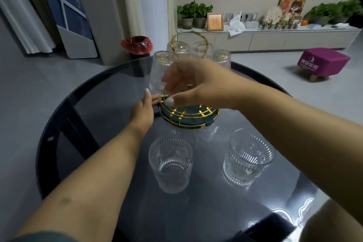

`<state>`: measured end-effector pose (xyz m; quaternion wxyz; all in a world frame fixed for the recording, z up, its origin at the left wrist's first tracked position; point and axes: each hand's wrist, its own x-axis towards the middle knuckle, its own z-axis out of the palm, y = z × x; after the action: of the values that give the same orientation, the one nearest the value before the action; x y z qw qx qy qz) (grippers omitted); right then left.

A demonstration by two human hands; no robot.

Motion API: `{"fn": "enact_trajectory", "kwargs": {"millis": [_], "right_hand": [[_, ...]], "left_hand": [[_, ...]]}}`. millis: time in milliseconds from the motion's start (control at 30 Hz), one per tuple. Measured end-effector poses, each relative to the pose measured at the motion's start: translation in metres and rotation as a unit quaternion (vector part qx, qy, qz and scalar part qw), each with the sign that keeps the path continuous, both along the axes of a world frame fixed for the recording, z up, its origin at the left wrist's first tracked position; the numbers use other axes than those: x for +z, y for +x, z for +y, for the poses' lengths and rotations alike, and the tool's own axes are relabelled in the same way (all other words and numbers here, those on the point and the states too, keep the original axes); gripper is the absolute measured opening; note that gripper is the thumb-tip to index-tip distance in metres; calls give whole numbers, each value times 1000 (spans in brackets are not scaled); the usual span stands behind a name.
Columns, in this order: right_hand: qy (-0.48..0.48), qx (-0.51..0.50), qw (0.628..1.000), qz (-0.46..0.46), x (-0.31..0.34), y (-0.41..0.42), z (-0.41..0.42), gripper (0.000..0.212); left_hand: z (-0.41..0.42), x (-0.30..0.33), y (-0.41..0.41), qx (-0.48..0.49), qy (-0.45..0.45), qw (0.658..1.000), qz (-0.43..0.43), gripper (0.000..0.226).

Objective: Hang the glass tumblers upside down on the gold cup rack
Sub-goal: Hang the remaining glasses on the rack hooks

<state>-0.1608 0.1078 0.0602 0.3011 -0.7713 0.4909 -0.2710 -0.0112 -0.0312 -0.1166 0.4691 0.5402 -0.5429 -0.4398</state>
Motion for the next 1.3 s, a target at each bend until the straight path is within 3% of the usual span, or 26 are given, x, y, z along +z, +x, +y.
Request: {"fn": "enact_trajectory", "kwargs": {"millis": [100, 400, 667, 800, 1033, 1133, 1233, 1300], "right_hand": [[46, 89, 991, 84, -14, -3, 3, 57], [91, 244, 936, 237, -35, 1, 11, 103], [-5, 262, 888, 377, -46, 22, 19, 106], [-38, 239, 899, 366, -47, 26, 16, 98], [48, 95, 964, 244, -35, 5, 9, 81], [146, 8, 984, 103, -32, -8, 2, 61], [282, -21, 950, -133, -40, -21, -4, 50], [364, -41, 886, -285, -47, -29, -8, 70]], "left_hand": [[4, 2, -1, 16, 4, 1000, 5, 43], [3, 3, 10, -49, 16, 998, -30, 77], [11, 6, 7, -35, -4, 998, -43, 76], [13, 9, 7, -29, -1, 999, -37, 87], [-6, -11, 10, -25, 4, 999, -30, 83], [2, -1, 7, -30, -3, 999, -30, 86], [-8, -16, 10, -28, 31, 998, -42, 82], [-20, -35, 13, 6, 43, 998, -47, 67]]}}
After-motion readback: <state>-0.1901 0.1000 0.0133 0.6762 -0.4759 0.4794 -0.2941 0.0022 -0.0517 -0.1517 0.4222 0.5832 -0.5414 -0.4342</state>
